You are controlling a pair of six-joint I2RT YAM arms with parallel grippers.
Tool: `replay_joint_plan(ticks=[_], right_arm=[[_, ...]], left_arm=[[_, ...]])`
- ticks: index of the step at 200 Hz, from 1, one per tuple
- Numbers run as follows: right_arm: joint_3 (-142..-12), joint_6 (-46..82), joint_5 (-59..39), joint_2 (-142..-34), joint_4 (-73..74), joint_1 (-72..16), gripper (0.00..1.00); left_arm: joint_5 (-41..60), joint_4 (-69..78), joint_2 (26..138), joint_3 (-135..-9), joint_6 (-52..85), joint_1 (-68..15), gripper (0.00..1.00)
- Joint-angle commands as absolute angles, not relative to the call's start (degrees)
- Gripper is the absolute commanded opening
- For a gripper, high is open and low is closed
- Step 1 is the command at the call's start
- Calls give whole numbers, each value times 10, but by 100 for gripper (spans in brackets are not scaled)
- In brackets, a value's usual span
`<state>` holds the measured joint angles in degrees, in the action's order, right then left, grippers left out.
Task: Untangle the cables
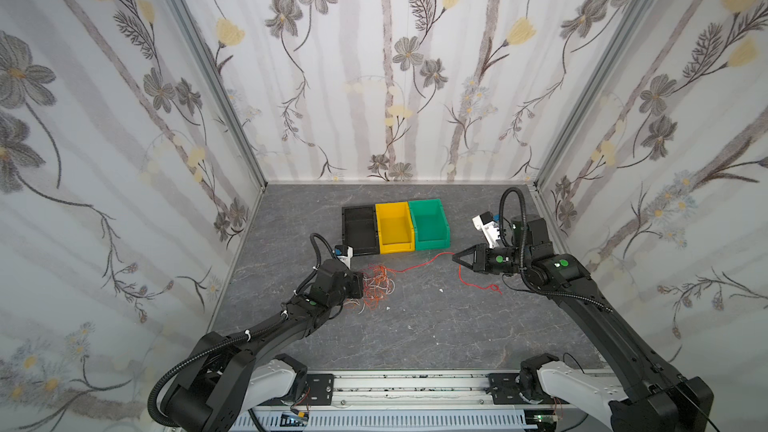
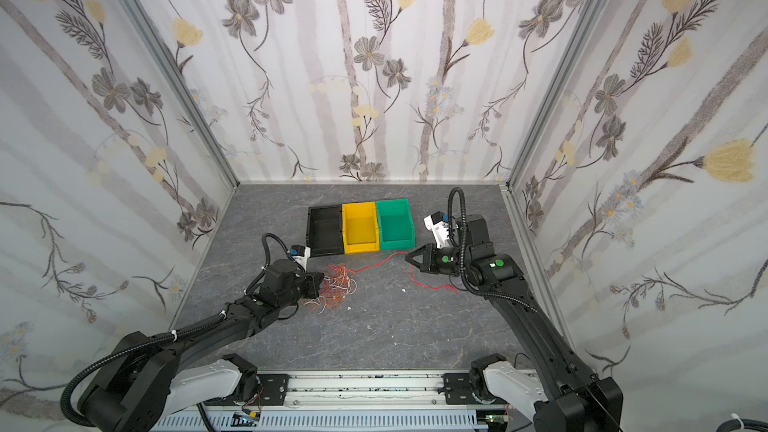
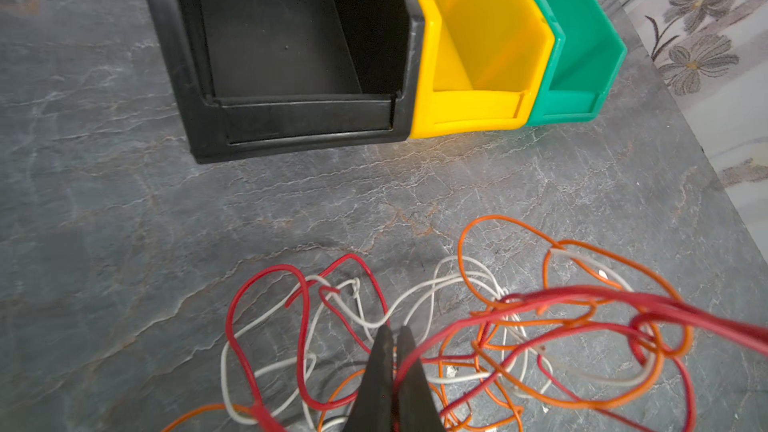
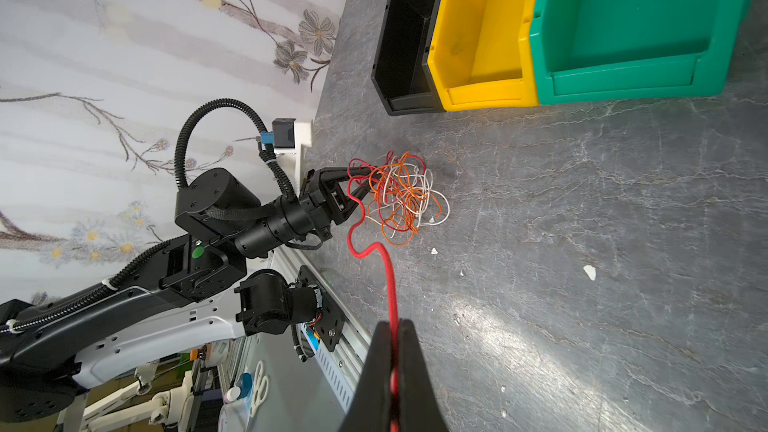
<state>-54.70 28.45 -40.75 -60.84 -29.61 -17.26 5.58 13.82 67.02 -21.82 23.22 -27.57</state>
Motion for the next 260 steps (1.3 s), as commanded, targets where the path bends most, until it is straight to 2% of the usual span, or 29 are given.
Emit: replay_joint_plan(ticks=[1, 70, 99, 122, 139, 176, 215, 260], right_arm=[[-542, 291, -435, -599, -277, -157, 0], [-511, 301, -456, -578, -270, -97, 0], [-486, 355, -512, -581, -186, -98, 0], [-469, 388, -523, -588, -129, -118, 0], [-465, 395, -514, -598, -110, -144, 0], [-467, 401, -496, -631, -82, -183, 0], [-471, 414, -501, -661, -43, -203, 0], [-502, 382, -478, -662, -91, -206, 0]], left_arm=[[41, 100, 666, -217, 257, -262, 0], [51, 51, 667, -222, 279, -222, 0], [76, 47, 664, -228, 276, -216, 0], [161, 62, 663, -244, 269, -216, 17], [207, 58, 657, -261, 270, -218, 33], [212, -29, 625, -313, 245, -228, 55], [219, -45, 578, -327, 237, -232, 67], [219, -33, 607, -325, 240, -233, 69]])
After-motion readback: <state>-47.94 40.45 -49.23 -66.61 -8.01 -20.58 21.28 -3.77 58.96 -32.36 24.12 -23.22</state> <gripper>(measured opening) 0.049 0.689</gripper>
